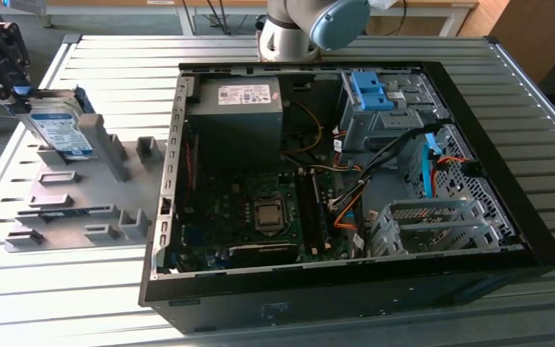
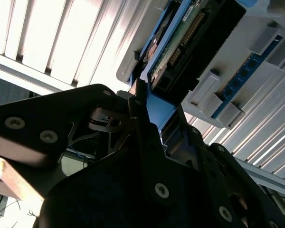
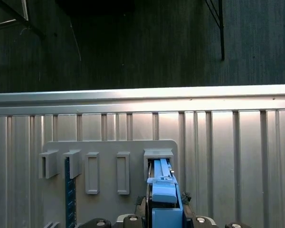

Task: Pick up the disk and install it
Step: 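Pick up the disk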

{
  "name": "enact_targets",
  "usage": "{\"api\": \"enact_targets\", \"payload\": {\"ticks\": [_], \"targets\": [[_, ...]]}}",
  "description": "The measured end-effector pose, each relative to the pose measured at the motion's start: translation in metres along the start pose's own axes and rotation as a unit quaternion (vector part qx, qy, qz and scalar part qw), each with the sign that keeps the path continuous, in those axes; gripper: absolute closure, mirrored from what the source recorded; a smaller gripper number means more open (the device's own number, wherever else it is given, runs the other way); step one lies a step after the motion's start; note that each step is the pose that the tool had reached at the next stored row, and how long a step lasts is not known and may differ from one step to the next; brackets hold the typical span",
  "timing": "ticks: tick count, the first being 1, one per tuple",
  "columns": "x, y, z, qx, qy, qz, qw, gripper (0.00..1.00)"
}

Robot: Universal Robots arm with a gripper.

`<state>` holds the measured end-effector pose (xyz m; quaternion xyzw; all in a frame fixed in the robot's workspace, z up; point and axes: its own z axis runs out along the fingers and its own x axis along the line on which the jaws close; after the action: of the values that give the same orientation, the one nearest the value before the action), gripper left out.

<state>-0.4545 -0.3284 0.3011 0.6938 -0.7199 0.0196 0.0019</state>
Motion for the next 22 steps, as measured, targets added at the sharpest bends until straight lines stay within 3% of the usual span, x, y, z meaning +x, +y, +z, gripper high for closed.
{"api": "enact_targets", "payload": {"ticks": [18,22], "targets": [[0.0,0.0,-0.0001,0.0002,-0.0002,-0.004,1.0,0.64],[0.0001,-0.0001,-0.0039,0.0002,-0.0001,-0.004,1.0,0.64]]}}
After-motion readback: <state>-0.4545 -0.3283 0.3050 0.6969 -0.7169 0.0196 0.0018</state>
